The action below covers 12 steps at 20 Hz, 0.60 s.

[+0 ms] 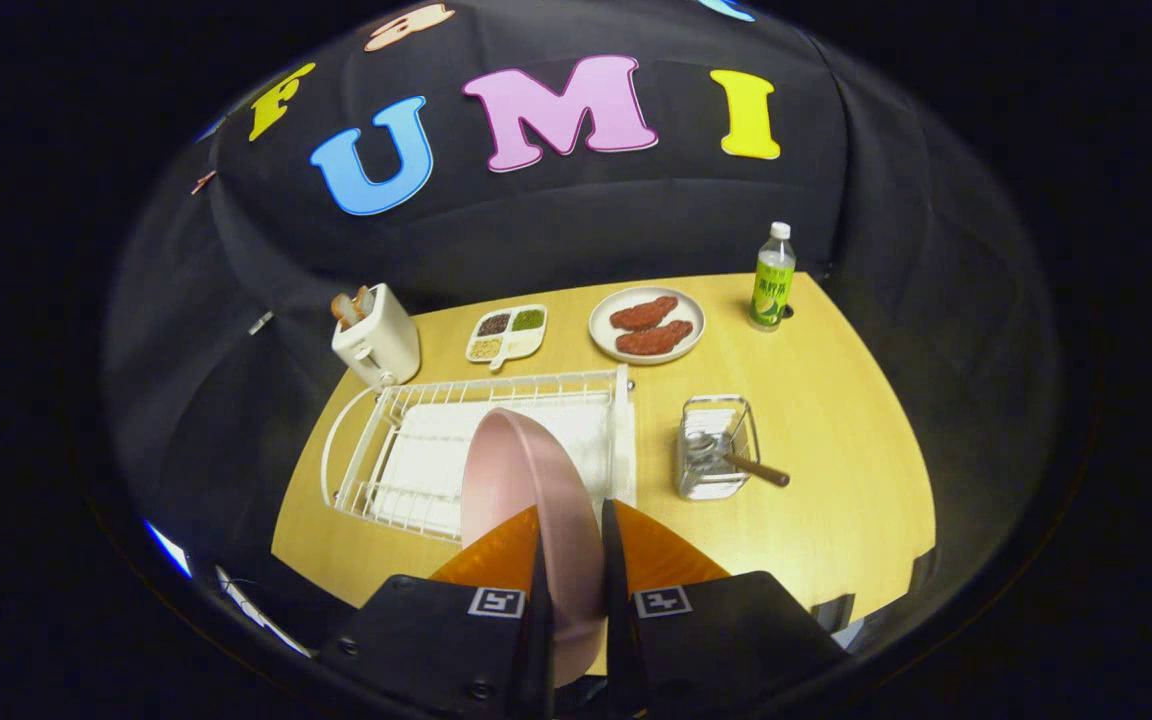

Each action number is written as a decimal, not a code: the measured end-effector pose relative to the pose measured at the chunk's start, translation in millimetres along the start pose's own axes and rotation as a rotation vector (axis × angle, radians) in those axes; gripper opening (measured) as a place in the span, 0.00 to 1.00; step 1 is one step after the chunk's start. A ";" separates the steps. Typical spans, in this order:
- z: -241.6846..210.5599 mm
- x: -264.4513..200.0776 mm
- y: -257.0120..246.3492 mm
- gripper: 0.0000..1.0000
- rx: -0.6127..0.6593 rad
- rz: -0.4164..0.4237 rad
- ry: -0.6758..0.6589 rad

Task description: Take the plate from the dish rack, then take the spoon from the basket and place it into the plate.

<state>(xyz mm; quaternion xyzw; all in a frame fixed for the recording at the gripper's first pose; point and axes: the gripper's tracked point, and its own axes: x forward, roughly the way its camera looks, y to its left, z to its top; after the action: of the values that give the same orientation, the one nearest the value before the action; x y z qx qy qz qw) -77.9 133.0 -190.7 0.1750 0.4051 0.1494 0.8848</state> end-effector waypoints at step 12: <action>-148.4 53.8 0.0 0.25 0.190 0.130 0.227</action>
<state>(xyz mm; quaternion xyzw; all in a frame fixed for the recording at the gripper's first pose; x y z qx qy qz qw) -158.3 182.9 -317.0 0.2656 0.5027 0.1863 0.8013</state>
